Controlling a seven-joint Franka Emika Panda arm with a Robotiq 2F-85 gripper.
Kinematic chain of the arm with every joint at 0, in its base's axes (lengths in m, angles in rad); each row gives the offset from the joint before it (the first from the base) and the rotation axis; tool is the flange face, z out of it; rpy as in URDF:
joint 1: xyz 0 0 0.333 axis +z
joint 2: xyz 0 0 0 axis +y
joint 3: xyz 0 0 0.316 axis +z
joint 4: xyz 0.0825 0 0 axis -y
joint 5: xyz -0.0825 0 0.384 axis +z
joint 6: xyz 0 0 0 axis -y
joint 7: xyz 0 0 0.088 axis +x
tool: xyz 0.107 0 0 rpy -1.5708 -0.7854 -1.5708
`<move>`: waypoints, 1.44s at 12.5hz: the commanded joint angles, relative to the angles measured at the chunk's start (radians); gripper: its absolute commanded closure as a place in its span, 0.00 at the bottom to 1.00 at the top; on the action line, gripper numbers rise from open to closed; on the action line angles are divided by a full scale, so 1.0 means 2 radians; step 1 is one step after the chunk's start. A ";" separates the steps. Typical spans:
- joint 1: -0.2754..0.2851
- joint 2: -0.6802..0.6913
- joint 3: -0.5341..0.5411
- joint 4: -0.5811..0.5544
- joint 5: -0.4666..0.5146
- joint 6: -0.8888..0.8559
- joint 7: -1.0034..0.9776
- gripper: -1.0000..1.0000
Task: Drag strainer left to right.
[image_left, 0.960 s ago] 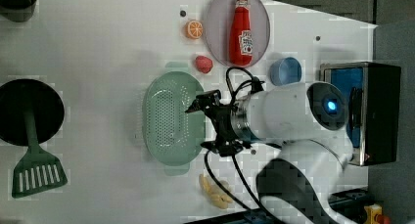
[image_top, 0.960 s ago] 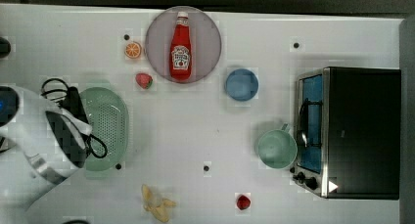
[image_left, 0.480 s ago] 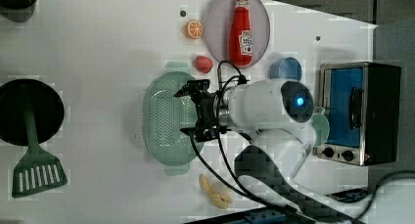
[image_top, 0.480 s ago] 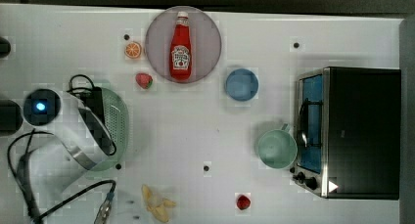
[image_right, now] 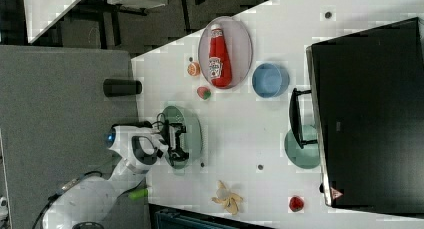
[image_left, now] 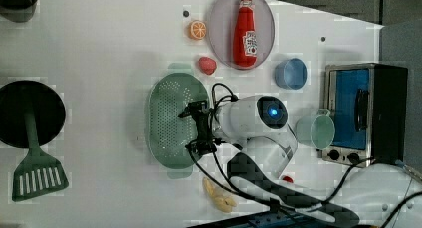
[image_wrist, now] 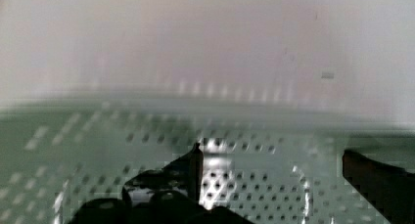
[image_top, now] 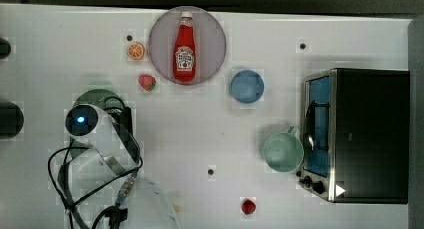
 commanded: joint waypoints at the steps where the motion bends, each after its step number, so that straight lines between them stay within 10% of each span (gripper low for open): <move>1: -0.001 -0.024 -0.012 0.006 0.001 0.031 0.029 0.00; 18: -0.077 -0.090 -0.085 -0.089 -0.005 0.046 -0.072 0.00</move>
